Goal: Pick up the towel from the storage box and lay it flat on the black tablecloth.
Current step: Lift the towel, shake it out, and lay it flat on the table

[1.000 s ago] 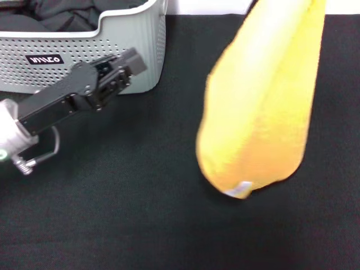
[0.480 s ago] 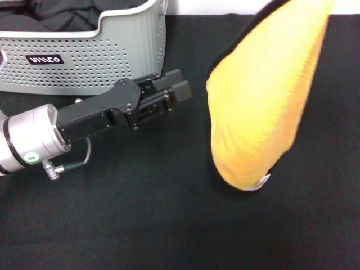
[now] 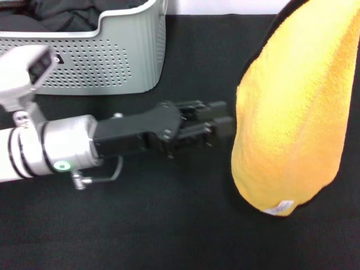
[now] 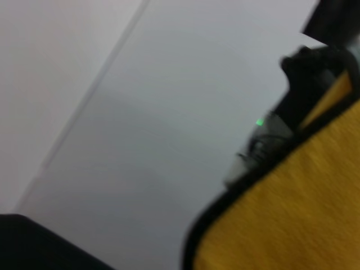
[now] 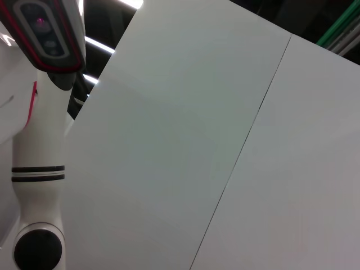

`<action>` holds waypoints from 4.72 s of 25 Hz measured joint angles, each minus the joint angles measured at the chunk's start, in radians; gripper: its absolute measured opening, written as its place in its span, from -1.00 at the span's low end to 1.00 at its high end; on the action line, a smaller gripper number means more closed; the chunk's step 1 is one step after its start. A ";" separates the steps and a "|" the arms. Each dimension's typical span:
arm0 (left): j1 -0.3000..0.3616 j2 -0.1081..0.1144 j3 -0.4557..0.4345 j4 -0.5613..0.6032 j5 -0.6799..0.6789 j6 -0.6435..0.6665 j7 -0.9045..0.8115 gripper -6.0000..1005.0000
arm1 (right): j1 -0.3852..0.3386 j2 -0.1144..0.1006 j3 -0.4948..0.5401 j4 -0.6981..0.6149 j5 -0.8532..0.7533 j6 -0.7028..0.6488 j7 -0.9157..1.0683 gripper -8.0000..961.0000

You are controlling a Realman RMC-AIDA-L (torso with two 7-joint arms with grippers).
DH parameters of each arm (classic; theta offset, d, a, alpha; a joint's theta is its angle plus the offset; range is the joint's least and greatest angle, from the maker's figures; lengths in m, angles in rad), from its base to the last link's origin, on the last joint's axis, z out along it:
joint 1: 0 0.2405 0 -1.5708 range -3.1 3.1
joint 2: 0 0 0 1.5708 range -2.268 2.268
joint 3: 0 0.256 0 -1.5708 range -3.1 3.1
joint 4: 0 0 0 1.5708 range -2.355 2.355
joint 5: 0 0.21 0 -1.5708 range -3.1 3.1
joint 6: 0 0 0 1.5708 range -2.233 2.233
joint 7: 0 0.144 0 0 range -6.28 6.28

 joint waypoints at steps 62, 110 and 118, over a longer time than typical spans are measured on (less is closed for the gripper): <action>0.002 -0.013 0.034 -0.124 -0.369 0.106 0.068 -0.85 | 0.042 0.033 0.057 0.164 -0.004 -0.008 -0.122 -0.97; 0.040 0.014 0.053 -0.091 -0.271 0.011 0.045 0.01 | 0.027 0.037 0.079 0.179 -0.009 -0.012 -0.142 -0.97; 0.054 0.032 0.053 -0.090 -0.289 0.012 0.028 -0.02 | 0.023 0.034 0.079 0.178 -0.003 -0.012 -0.143 -0.97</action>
